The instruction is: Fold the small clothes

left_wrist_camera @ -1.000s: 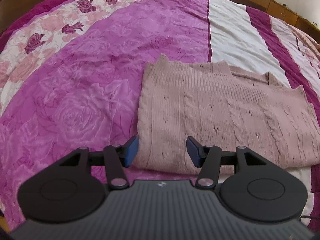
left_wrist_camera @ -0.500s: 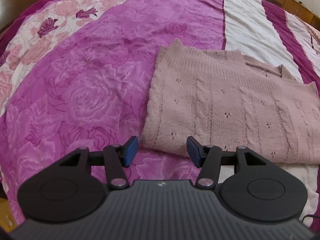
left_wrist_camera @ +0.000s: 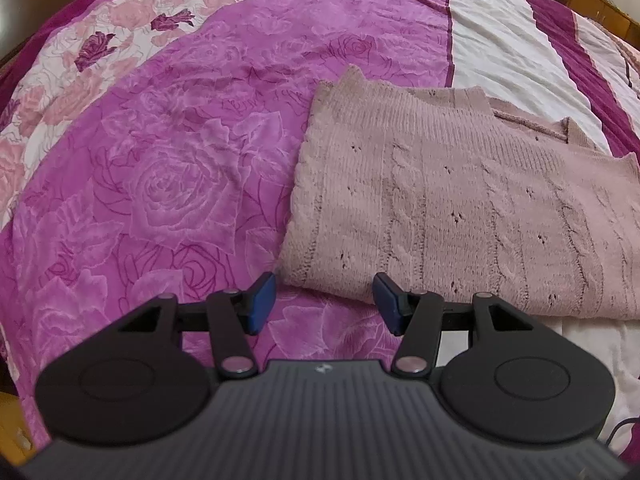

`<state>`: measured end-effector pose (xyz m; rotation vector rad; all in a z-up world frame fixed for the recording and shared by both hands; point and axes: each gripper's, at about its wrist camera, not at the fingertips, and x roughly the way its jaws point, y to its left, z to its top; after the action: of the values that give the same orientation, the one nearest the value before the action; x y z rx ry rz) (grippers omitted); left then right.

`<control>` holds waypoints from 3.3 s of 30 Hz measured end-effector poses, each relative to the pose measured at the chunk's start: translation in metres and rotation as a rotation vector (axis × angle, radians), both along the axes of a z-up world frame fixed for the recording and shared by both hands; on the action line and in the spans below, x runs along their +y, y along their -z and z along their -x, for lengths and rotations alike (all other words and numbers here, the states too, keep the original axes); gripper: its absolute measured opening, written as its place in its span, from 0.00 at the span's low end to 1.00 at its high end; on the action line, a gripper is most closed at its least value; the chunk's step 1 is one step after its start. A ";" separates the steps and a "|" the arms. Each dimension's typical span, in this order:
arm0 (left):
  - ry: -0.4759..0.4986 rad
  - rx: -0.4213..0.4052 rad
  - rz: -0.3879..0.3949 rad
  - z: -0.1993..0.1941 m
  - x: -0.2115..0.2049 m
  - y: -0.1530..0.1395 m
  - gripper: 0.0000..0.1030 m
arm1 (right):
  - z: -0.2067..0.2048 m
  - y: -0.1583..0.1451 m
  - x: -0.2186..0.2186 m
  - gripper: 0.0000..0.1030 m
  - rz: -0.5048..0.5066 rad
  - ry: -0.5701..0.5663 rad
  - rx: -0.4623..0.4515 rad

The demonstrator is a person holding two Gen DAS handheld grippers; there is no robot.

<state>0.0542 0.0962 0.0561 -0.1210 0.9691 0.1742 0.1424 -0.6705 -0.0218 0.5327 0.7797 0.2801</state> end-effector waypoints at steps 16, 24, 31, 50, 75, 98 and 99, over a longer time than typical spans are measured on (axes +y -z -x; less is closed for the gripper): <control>-0.006 0.013 -0.007 -0.001 0.001 0.001 0.54 | -0.011 0.017 -0.008 0.38 -0.256 -0.015 -0.038; -0.018 0.012 -0.015 0.002 0.006 0.001 0.54 | -0.010 0.010 -0.014 0.22 -0.382 0.014 -0.086; -0.036 -0.010 0.000 0.003 0.014 -0.005 0.54 | -0.013 -0.028 0.011 0.20 -0.387 -0.046 -0.170; -0.107 -0.093 0.020 0.015 0.072 -0.029 0.54 | -0.013 -0.099 0.129 0.18 -0.425 -0.148 -0.237; -0.162 -0.096 0.068 0.019 0.123 -0.014 0.54 | 0.008 -0.063 0.358 0.25 -0.090 -0.492 -0.083; 0.031 -0.191 0.228 -0.029 0.072 -0.034 0.54 | 0.056 -0.099 0.259 0.41 0.049 -0.321 -0.233; 0.037 -0.188 0.239 -0.034 0.070 -0.032 0.54 | 0.057 -0.097 0.254 0.41 0.057 -0.307 -0.234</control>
<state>0.0882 0.1664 0.0881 -0.3332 0.8016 0.0116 0.0856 -0.4168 0.0754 0.3175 0.6374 0.5921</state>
